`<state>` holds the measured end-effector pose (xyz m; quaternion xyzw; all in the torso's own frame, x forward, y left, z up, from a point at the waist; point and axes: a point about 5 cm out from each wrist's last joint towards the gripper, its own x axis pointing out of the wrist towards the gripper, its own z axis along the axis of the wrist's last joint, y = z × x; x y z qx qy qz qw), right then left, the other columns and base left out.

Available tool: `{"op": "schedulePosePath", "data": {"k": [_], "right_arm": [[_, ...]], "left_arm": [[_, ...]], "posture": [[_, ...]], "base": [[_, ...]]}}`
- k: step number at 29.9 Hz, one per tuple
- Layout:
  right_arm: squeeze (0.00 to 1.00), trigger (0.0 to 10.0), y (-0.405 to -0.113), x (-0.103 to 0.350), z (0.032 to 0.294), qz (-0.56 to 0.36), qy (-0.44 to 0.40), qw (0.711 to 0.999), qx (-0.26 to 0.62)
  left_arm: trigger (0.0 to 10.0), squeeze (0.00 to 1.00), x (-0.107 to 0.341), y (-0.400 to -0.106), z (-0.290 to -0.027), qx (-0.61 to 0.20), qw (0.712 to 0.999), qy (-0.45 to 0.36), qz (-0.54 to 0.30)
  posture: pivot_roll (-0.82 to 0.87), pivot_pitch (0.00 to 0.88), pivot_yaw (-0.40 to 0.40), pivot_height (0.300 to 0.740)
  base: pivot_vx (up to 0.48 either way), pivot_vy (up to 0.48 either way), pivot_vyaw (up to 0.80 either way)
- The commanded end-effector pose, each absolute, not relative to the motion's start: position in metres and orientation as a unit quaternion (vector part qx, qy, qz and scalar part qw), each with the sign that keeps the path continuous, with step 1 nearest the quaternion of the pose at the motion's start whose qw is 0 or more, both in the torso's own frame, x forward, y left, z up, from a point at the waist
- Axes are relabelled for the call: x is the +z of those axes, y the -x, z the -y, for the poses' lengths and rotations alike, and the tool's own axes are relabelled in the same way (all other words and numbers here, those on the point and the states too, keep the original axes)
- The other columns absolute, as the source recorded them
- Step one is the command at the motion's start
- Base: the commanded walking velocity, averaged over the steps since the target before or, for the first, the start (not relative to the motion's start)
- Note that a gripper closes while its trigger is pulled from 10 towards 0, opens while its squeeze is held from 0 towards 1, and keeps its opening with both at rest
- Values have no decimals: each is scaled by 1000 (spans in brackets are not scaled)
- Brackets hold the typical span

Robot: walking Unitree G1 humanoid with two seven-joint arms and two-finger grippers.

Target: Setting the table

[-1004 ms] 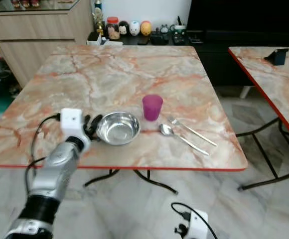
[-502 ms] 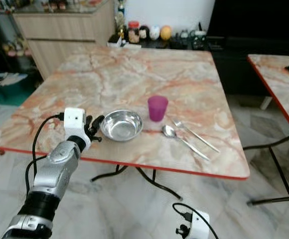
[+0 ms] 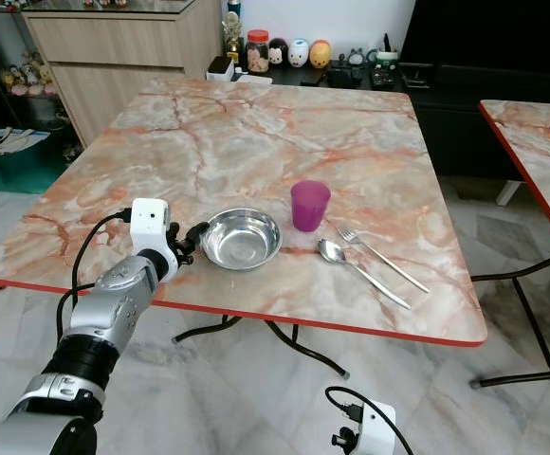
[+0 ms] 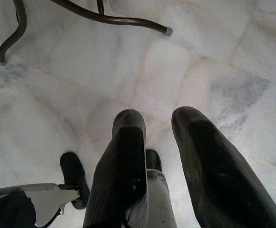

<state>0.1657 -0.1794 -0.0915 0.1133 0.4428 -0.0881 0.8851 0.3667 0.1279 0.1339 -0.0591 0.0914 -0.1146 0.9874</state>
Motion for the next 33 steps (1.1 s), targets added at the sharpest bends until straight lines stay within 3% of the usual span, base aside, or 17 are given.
{"op": "schedulePosePath", "data": {"k": [1, 33], "right_arm": [[0, 10000, -165, -92, 180, -444, -114, 884, -90], [0, 10000, -166, -92, 179, -444, -119, 883, -91]], "left_arm": [[10000, 0, 139, -372, -126, -113, 988, 57, -93], [10000, 0, 130, -386, -112, -98, 985, -8, -139]], "posture": [[87, 0, -28, 740], [75, 13, -24, 740]], "base": [[0, 0, 0], [0, 0, 0]]}}
